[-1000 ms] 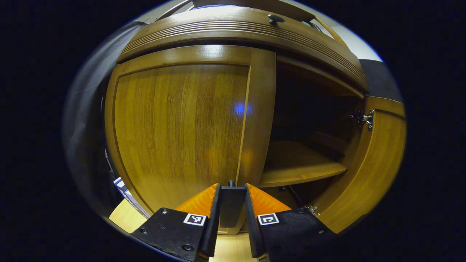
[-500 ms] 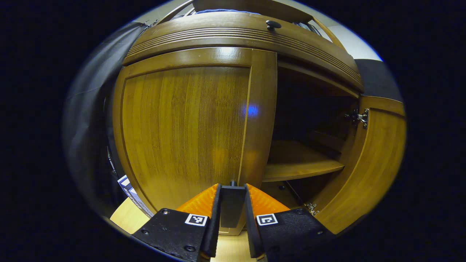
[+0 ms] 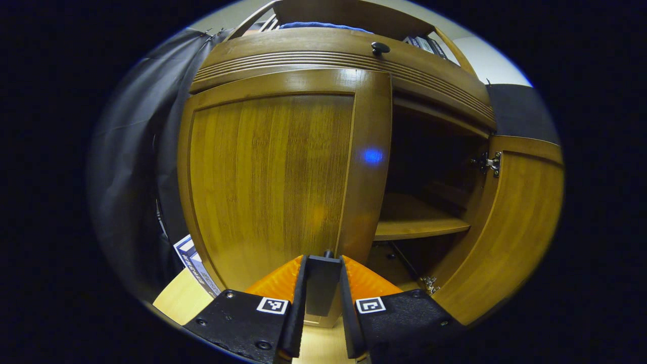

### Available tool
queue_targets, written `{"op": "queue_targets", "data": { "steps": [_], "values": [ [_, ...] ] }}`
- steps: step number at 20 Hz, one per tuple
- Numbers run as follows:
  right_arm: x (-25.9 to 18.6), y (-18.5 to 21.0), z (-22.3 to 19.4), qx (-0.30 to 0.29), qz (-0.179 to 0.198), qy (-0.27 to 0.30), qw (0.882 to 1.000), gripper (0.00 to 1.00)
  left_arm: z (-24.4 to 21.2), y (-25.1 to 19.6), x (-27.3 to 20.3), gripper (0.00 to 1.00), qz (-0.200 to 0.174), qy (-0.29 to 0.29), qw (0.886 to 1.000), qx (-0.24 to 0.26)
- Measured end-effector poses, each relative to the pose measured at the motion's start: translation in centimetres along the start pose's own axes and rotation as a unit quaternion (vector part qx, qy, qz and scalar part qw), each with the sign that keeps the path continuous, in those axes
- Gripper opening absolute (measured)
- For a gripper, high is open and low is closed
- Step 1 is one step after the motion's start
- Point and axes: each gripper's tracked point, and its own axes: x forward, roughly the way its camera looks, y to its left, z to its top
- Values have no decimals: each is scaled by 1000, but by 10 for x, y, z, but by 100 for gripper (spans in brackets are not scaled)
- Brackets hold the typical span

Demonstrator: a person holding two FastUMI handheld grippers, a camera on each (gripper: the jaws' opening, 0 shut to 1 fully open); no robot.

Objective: Open the right door of the double-door shoe cabinet with the right hand, and open the left door with the left hand.

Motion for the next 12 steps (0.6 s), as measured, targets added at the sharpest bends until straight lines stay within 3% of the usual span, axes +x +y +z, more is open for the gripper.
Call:
{"op": "queue_targets", "data": {
  "steps": [12],
  "values": [
    [-18,20,-11,-6,46,9,999,20,-4,11,-29,35,13,-1,1000,-5]
  ]
}}
